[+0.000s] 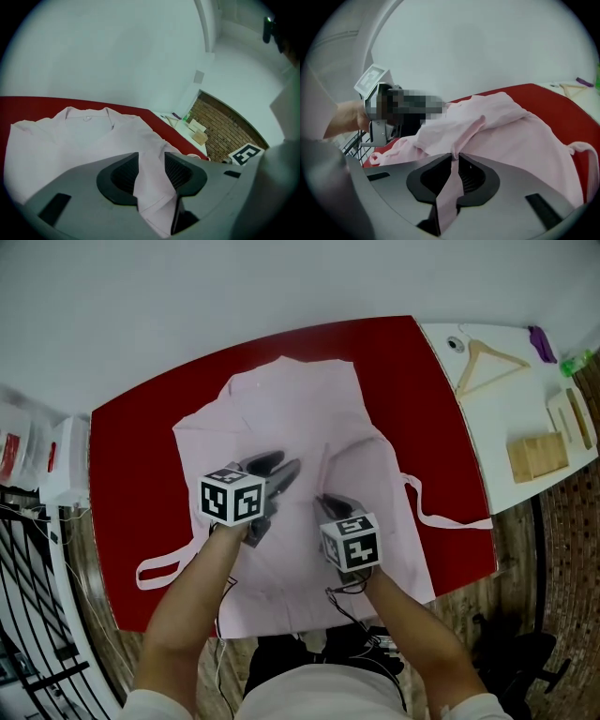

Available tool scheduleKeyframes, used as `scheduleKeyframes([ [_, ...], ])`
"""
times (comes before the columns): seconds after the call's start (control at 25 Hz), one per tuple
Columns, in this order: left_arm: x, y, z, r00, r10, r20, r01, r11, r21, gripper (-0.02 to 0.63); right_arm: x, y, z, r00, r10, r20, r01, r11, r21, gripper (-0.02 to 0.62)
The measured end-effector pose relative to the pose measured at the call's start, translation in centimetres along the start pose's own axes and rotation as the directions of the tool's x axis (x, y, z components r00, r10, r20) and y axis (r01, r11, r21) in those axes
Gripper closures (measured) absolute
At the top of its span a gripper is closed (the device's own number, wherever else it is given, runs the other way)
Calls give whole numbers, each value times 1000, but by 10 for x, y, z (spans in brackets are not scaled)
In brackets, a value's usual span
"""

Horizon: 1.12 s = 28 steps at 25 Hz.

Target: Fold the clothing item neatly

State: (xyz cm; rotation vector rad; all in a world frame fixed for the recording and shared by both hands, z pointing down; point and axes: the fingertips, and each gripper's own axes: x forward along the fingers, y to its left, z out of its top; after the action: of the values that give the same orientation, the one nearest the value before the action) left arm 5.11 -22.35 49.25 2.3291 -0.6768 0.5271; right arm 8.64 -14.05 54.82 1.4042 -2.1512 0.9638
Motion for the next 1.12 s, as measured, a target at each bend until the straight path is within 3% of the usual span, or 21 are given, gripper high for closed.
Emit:
scheduleKeyframes([
  [0.28, -34, 9, -21, 999, 10, 35, -10, 1000, 0, 451, -19, -29, -10, 996, -91, 20, 89, 992, 84, 566],
  [0.36, -43, 12, -29, 999, 19, 29, -19, 1000, -5, 457, -17, -27, 3, 996, -65, 54, 60, 993, 97, 566],
  [0.48, -53, 27, -46, 997, 81, -14, -81, 997, -13, 575, -4, -11, 20, 997, 37, 71, -45, 993, 110, 568],
  [0.6, -64, 47, -61, 984, 168, -57, -168, 986, 2, 584, 14, 2, 19, 996, 91, 13, -92, 994, 58, 568],
  [0.84, -93, 96, -88, 947, 297, -124, -308, 947, -91, 584, 29, -19, -2, 994, -12, -108, 6, 998, -57, 568],
  [1.0, -108, 123, -117, 913, 349, -210, -383, 911, -152, 584, 26, -29, -6, 993, -37, -116, 26, 995, -94, 568],
  [1.12, -113, 130, -135, 905, 352, -240, -398, 899, -182, 584, 22, -36, -7, 991, -79, -110, 62, 987, -150, 568],
])
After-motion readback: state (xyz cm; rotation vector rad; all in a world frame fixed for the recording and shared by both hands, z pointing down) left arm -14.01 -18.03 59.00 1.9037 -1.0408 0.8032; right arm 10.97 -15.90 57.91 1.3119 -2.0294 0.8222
